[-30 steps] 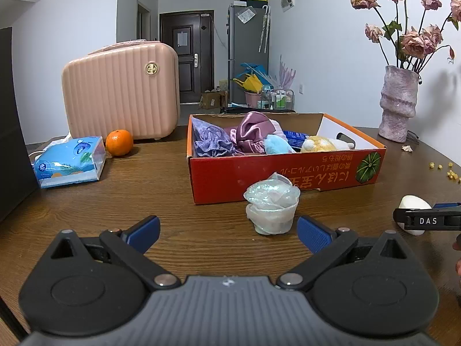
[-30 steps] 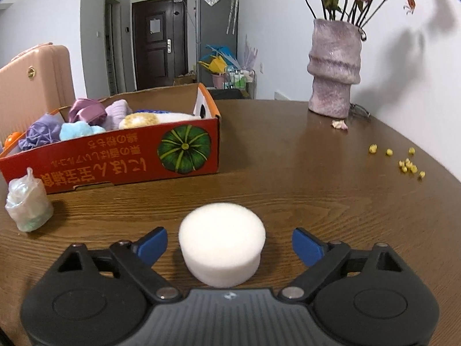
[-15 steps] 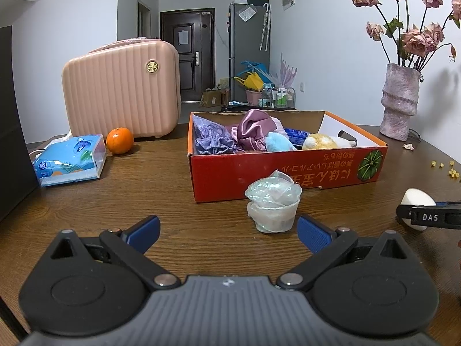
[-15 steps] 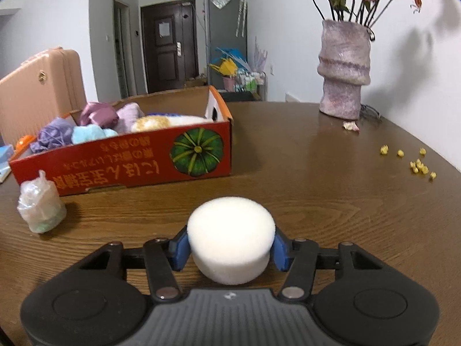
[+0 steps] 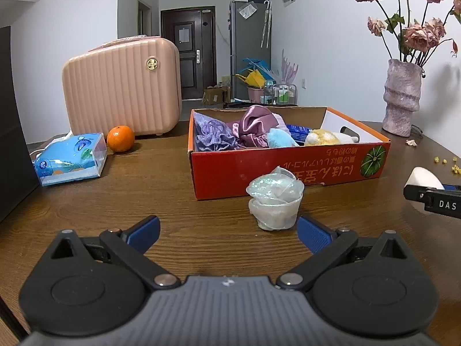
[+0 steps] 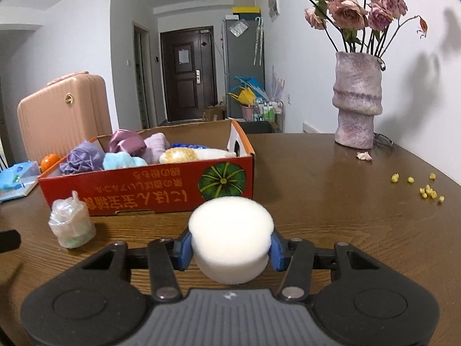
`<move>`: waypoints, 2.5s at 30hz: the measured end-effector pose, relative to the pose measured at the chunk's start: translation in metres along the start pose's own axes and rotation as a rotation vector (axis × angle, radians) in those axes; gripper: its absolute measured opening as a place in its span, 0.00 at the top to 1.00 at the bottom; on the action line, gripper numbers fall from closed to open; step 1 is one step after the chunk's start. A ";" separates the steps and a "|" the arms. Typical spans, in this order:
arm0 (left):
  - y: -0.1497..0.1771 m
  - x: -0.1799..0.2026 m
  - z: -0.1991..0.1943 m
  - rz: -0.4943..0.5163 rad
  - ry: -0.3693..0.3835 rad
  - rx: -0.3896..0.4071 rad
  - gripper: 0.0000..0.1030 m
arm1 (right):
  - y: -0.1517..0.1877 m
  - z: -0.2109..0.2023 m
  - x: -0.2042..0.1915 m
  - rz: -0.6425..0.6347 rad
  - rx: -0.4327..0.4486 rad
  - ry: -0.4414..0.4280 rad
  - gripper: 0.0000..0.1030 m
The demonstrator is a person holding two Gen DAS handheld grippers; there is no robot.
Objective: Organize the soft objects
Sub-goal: 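Close the right tool on the white round sponge while the left tool approaches the wrapped cup, then close the left tool on the plastic-wrapped cup while the right tool holds the sponge, then carry the wrapped cup in the left tool over the box while the right tool carries the sponge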
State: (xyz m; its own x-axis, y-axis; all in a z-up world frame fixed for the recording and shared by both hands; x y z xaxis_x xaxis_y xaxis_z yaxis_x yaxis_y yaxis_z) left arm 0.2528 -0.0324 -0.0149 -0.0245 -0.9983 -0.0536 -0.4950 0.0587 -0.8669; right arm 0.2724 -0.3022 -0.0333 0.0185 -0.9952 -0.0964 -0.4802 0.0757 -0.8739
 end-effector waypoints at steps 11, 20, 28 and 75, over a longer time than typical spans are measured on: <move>-0.001 0.012 0.016 0.034 0.001 -0.037 0.00 | -0.001 -0.010 -0.008 -0.020 0.045 -0.041 0.52; -0.009 0.035 0.043 0.067 0.008 -0.070 0.00 | -0.001 -0.012 -0.007 -0.012 0.053 -0.035 0.51; -0.016 0.043 0.065 0.052 -0.010 -0.072 0.00 | 0.000 -0.010 -0.007 -0.007 0.050 -0.026 0.50; -0.038 0.041 0.033 -0.030 0.111 0.051 0.56 | -0.007 -0.012 -0.017 -0.020 0.137 -0.031 0.49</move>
State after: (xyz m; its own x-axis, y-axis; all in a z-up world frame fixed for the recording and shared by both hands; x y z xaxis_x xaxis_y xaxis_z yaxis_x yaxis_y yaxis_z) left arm 0.2994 -0.0752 -0.0003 -0.1072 -0.9939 0.0256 -0.4524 0.0258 -0.8915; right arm 0.2648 -0.2869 -0.0200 0.0551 -0.9943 -0.0911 -0.3555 0.0657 -0.9324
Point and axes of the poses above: each gripper's, at about its wrist camera, not at the fingertips, and z roughly the way its jaws point, x to its right, y to its underside, the point moved 1 cm from there along z, roughly the way its jaws point, and after that the axes turned 3 degrees about -y, right-handed, at the moved point
